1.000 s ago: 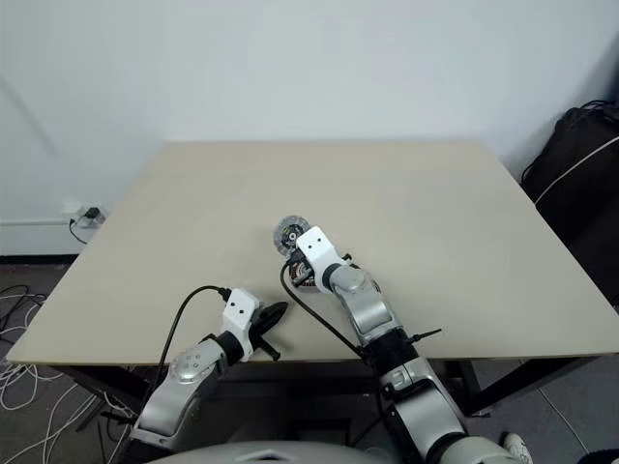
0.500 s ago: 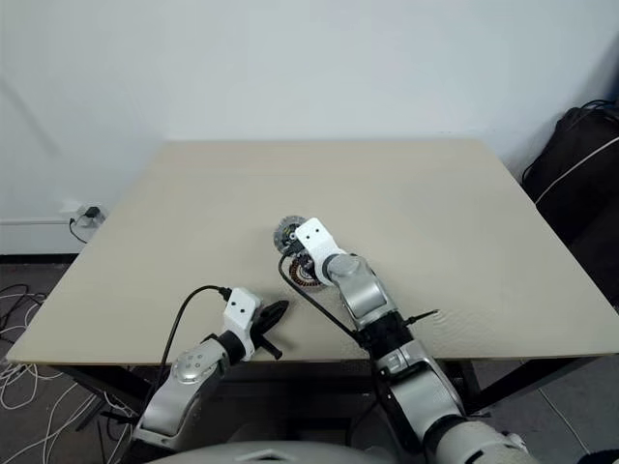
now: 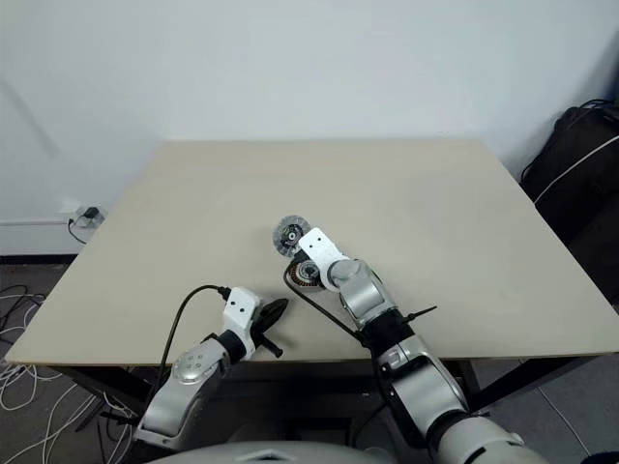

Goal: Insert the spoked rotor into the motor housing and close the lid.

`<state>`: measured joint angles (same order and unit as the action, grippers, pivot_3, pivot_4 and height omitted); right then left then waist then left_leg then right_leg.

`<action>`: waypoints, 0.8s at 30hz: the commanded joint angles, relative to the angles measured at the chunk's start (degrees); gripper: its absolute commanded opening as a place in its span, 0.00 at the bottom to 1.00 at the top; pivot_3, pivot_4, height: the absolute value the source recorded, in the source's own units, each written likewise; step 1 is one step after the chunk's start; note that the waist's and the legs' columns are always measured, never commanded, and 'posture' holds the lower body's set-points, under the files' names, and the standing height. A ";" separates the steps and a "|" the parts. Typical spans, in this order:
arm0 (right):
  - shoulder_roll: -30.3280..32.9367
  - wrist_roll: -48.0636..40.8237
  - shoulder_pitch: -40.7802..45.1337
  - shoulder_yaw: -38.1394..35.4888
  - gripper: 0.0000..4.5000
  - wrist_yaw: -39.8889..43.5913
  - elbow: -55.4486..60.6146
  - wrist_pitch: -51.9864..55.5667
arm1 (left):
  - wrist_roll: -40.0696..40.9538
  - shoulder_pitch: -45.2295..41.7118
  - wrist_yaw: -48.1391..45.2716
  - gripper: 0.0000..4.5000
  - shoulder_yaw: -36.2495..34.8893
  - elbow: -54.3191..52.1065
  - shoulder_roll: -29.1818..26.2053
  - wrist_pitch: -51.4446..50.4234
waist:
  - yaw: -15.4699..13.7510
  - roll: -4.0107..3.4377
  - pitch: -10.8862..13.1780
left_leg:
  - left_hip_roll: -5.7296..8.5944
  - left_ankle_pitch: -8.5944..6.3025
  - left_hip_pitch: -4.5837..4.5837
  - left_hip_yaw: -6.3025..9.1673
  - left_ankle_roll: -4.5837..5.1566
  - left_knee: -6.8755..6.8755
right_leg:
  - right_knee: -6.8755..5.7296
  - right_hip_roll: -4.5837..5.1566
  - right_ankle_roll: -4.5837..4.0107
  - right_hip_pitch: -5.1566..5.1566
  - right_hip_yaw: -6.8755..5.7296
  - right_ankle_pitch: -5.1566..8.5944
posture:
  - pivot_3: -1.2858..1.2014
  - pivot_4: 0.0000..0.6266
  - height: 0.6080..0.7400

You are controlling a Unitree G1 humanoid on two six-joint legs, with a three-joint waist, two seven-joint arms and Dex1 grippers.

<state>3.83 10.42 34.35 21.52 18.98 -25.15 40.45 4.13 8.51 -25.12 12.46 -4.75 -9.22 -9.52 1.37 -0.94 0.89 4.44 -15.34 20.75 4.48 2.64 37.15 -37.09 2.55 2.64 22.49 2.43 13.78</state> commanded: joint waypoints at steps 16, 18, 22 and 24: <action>0.23 4.51 2.65 4.24 0.58 1.71 -3.14 -5.82 | 0.16 -0.01 0.72 0.00 -0.42 -0.71 0.08 1.38 | 0.03 0.00 0.00 | 0.00 0.02 -0.01 0.00 -0.03 0.02 | -0.02 -0.01 0.00 -0.01 -0.05 0.00 | 0.52 0.00 1.00; 0.30 4.93 2.65 4.89 0.58 2.57 -3.25 -6.14 | 0.17 -0.04 0.80 0.00 -0.45 -0.62 0.10 1.40 | 0.04 0.00 0.00 | 0.00 0.02 -0.01 0.00 -0.03 0.01 | -0.02 -0.01 0.00 0.00 -0.06 0.00 | 0.52 0.00 1.00; 0.46 5.71 2.87 5.49 0.58 3.58 -3.96 -6.85 | 0.23 -0.12 1.02 0.00 -0.48 -0.47 0.18 1.44 | 0.02 0.00 0.00 | 0.00 0.02 -0.01 0.00 -0.03 -0.01 | -0.01 -0.01 0.00 0.00 -0.08 0.00 | 0.52 0.00 1.00; 0.48 5.79 2.95 5.51 0.58 3.78 -4.21 -6.99 | 0.27 -0.15 1.15 0.00 -0.46 -0.45 0.19 1.46 | 0.01 0.00 0.00 | 0.00 0.01 -0.01 0.00 -0.03 -0.01 | -0.01 -0.01 0.00 0.00 -0.08 0.00 | 0.52 0.00 1.00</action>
<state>4.38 15.76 36.56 26.76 21.92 -29.21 33.91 4.13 8.95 -24.05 12.27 -4.71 -9.18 -9.41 1.38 -0.94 0.89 4.44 -15.33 20.74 4.48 2.61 37.14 -37.09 2.54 2.64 22.50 2.35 13.78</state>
